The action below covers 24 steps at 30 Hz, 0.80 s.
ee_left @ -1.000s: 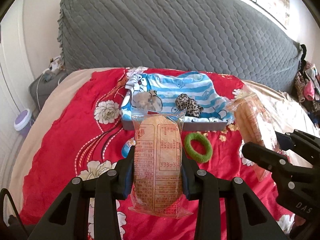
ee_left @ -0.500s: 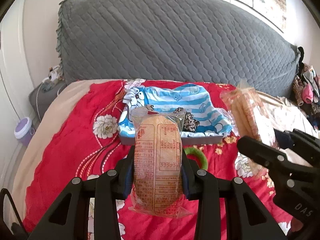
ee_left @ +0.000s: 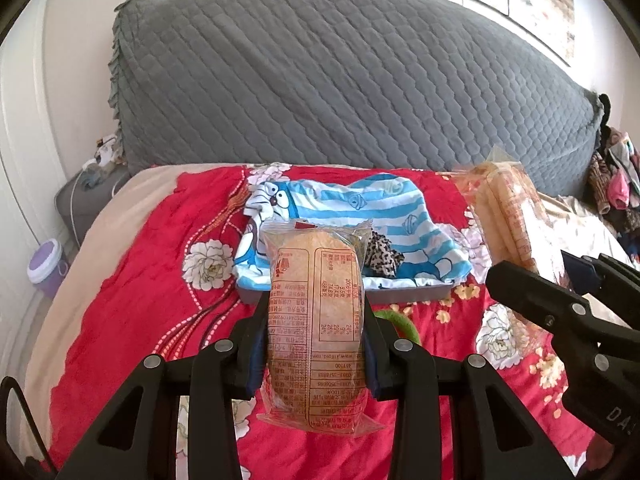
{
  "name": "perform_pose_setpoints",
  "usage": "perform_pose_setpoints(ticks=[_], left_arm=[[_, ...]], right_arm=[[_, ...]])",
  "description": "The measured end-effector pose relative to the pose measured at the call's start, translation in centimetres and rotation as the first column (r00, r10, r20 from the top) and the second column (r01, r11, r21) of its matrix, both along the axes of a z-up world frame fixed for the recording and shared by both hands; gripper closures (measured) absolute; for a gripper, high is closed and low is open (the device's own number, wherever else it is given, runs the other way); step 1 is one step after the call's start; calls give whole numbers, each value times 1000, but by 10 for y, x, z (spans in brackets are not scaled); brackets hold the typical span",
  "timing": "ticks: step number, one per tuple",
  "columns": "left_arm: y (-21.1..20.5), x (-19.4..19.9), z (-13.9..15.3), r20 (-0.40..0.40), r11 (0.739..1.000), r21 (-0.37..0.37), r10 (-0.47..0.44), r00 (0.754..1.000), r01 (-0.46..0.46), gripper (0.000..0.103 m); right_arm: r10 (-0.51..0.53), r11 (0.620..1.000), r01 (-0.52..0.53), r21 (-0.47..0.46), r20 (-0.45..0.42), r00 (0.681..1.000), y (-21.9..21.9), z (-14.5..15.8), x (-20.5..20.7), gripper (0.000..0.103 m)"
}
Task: Organize objects
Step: 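Lift both bread packages and carry them toward the grey tray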
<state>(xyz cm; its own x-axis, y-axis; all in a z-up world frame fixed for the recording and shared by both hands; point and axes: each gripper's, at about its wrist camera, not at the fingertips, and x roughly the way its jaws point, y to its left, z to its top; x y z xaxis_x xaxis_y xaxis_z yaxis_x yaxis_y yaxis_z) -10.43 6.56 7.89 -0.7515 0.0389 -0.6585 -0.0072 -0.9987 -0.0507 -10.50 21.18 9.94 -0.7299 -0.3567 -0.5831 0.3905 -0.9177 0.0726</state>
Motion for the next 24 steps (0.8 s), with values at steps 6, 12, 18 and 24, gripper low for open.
perform_pose_setpoints(ticks=[6, 12, 18, 24], left_arm=[[1, -12, -4, 6, 1000, -5, -3, 1000, 3, 64], [2, -20, -9, 8, 1000, -5, -3, 1000, 3, 64], [1, -29, -15, 15, 1000, -6, 1, 1000, -1, 64], [-3, -39, -24, 23, 1000, -9, 15, 1000, -15, 64]], right_arm=[[-10, 1000, 10, 6, 2, 1000, 0, -3, -6, 64], [-27, 1000, 27, 10, 4, 1000, 0, -4, -10, 64], [-36, 999, 36, 7, 8, 999, 1, -6, -19, 64], [-38, 999, 38, -2, -6, 999, 0, -5, -34, 64]])
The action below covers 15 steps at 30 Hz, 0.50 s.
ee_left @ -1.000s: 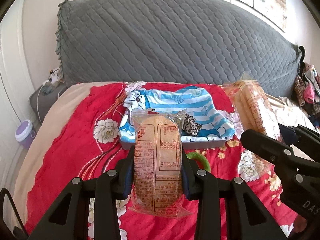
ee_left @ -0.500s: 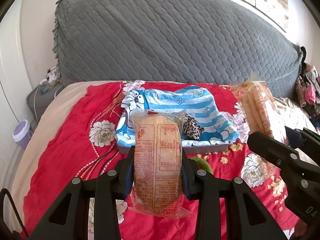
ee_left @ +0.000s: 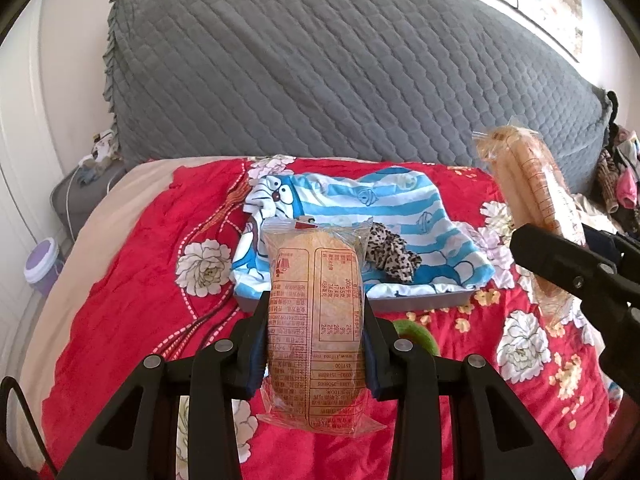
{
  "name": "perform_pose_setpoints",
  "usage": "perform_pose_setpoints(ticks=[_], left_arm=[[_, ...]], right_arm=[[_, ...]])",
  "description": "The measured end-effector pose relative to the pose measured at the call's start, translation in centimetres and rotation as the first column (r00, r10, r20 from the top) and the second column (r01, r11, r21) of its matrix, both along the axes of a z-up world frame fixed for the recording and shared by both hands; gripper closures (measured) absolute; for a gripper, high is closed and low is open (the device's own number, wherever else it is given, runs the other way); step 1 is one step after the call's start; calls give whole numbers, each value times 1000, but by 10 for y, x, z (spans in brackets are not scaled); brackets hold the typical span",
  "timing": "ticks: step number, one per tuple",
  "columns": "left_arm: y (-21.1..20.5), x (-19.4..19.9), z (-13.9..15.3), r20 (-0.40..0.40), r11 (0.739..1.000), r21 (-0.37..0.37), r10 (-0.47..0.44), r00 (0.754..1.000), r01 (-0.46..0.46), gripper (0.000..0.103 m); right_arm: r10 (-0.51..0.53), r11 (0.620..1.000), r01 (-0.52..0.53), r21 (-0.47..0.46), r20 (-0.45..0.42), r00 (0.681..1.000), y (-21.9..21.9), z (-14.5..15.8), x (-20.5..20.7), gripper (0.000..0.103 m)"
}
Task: Organize objects
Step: 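Lift both bread packages and carry them toward the grey tray, then carry both bread packages over the striped shirt in the tray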
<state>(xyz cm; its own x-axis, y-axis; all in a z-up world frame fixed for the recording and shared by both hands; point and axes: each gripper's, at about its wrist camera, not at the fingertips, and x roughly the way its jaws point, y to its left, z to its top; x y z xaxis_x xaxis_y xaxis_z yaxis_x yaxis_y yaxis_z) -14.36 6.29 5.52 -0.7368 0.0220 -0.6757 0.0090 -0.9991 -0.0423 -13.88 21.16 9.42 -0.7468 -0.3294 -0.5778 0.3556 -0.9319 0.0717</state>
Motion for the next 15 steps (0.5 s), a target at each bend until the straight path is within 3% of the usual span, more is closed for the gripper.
perform_pose_setpoints(ticks=[15], left_arm=[[-2, -34, -19, 22, 1000, -2, 6, 1000, -6, 64]], right_arm=[[-30, 999, 30, -28, -3, 1000, 10, -9, -37, 64]])
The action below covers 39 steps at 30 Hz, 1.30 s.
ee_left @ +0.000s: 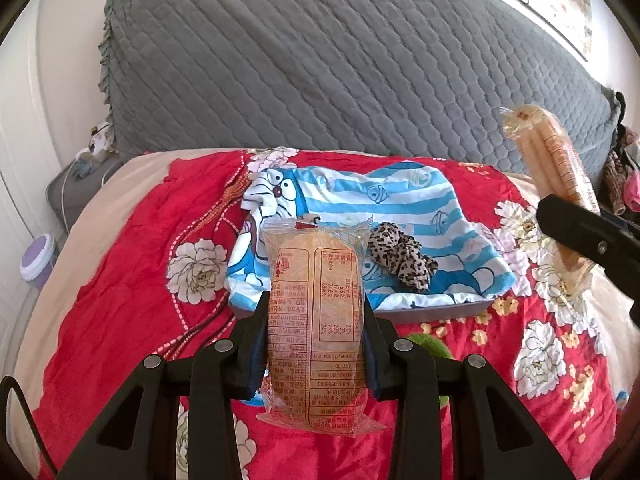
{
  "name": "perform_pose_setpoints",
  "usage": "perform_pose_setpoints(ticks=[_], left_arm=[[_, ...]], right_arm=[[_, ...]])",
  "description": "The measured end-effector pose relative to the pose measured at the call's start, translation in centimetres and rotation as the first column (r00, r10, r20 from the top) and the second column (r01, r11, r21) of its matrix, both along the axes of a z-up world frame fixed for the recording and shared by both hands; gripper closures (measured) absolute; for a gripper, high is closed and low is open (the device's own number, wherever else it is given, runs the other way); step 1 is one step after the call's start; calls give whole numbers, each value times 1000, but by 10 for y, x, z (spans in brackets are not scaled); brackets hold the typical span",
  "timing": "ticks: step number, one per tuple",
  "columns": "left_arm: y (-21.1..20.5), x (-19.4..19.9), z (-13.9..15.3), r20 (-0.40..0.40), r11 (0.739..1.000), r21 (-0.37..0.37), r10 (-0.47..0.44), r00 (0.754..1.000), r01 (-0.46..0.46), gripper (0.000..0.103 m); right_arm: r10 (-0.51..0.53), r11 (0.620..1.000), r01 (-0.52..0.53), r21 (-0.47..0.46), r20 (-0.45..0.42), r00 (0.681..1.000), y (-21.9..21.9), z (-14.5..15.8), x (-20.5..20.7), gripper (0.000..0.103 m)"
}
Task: Organize objects
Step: 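Carry both bread packages over the striped shirt in the tray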
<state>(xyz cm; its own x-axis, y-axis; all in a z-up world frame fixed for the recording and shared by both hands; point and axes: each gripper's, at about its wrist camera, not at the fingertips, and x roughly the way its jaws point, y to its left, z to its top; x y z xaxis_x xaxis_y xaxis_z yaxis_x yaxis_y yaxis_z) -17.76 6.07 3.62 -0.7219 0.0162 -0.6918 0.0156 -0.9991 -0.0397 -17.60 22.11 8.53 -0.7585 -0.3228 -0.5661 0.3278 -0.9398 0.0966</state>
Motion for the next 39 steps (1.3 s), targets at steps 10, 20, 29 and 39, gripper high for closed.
perform_pose_setpoints(ticks=[10, 20, 29, 39], left_arm=[[2, -12, 0, -5, 1000, -4, 0, 1000, 0, 64], [2, -28, -1, -21, 1000, -5, -4, 1000, 4, 64], [10, -47, 0, -48, 1000, -11, -6, 999, 5, 64], [17, -71, -6, -50, 999, -41, -16, 999, 14, 64]], right_arm=[[-33, 999, 33, -14, -4, 999, 17, -4, -13, 64], [-19, 1000, 19, -4, -20, 1000, 11, -12, -25, 64], [-18, 1000, 17, -17, -24, 1000, 10, -21, -39, 64], [-40, 999, 39, -38, -36, 999, 16, -32, -57, 64]])
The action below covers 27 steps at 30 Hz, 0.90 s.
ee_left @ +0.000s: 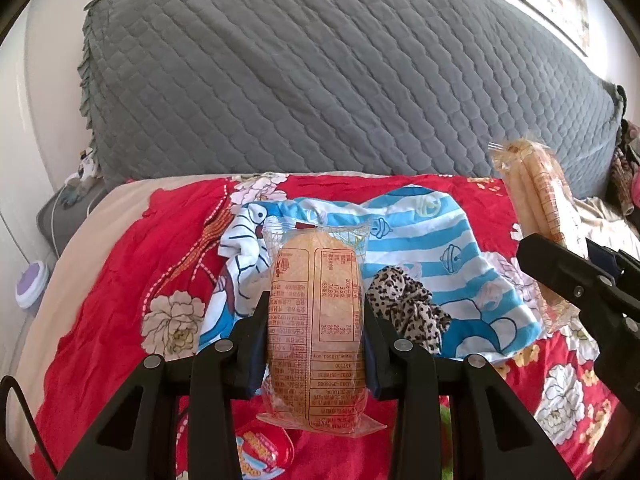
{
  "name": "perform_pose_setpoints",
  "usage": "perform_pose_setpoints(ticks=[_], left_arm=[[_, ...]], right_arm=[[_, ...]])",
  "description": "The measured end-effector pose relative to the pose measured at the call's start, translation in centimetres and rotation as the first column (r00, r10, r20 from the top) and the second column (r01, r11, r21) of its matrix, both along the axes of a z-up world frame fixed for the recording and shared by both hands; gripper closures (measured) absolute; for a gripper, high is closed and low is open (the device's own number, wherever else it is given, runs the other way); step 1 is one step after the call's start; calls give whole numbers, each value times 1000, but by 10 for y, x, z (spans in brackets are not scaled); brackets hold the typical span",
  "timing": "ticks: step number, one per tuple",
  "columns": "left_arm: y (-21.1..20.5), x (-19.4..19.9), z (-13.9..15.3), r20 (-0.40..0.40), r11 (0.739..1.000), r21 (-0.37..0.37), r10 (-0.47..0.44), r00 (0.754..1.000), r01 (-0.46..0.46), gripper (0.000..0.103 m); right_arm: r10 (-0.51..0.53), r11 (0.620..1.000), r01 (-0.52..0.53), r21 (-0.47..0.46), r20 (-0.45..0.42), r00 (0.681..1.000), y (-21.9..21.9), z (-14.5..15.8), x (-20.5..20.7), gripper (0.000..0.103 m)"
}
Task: Organize objects
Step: 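Carry both bread packages over the striped shirt in the tray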
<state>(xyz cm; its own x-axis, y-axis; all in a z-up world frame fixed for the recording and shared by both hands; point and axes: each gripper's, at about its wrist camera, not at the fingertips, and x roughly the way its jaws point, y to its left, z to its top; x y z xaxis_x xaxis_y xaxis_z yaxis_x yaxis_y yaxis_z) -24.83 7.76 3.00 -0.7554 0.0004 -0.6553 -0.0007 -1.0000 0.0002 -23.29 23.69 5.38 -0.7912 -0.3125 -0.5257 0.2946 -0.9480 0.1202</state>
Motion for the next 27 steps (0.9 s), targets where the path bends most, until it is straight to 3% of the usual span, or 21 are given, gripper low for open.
perform_pose_setpoints(ticks=[27], left_arm=[[11, -58, -48, 25, 999, -33, 1, 1000, 0, 64]], right_arm=[[-25, 998, 25, -55, -8, 1000, 7, -49, -48, 64]])
